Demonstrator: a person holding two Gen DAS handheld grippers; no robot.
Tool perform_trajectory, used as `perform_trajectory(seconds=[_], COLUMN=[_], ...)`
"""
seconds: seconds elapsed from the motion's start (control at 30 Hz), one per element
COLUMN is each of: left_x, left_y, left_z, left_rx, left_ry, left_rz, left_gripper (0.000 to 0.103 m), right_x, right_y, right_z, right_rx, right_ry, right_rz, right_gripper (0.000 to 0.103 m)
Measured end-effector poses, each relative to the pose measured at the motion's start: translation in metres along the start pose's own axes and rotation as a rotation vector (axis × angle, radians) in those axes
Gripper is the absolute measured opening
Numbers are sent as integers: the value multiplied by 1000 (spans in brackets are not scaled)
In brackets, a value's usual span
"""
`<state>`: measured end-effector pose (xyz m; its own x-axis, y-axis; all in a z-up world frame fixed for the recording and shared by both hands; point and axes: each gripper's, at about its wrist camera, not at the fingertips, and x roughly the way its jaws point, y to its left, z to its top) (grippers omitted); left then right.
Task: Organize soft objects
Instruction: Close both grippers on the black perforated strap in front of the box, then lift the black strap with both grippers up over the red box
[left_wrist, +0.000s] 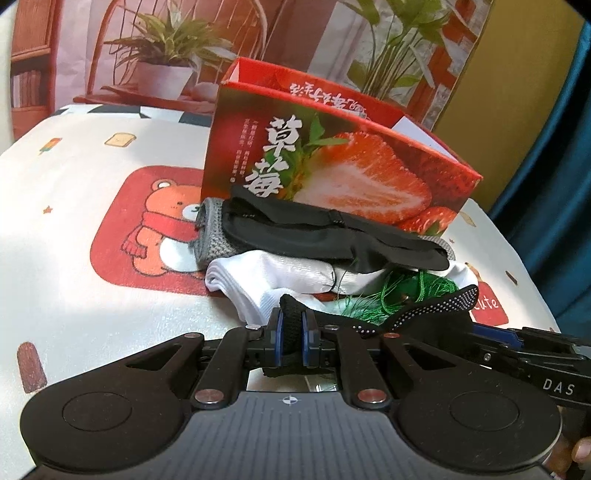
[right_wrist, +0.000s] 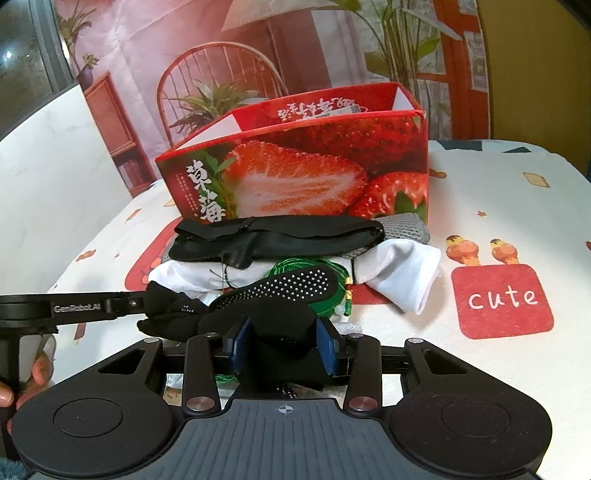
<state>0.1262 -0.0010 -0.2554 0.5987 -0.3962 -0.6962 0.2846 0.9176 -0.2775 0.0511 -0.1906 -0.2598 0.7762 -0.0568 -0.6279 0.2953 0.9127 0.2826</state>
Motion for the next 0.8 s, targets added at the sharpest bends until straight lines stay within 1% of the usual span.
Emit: perform_trajectory(seconds=[0.23,0.33,0.53,0.57,0.6,0.7,0.8], left_x=[4,5,7,6,5,-3,-17], left_y=[0,-1,-2,-2,-2,-6,-12], left_z=[-2,-4,-5,-5,-5,-3,3], left_rx=[-3,6,17,15,16,32,50], left_ry=[28,42,45,41,34,5,-57], left_rz=[-10,-27,-36,-39,-46,-56,-70], left_gripper=[11,11,11,11,9,8,7], right_x=[1,2,3,3,3,-2,-12], right_y=[2,3,2,3,3,6,6], right_z=[-1,-1,-2,-2,-2,1,5], right_rx=[-9,-12,-13,-13,-14,-24,-24], right_ry=[6,11,19,18,15,-6,-47], right_rz=[-4,-9,-2,1,6,13,34], right_gripper=[38,41,41,38,29,15,11])
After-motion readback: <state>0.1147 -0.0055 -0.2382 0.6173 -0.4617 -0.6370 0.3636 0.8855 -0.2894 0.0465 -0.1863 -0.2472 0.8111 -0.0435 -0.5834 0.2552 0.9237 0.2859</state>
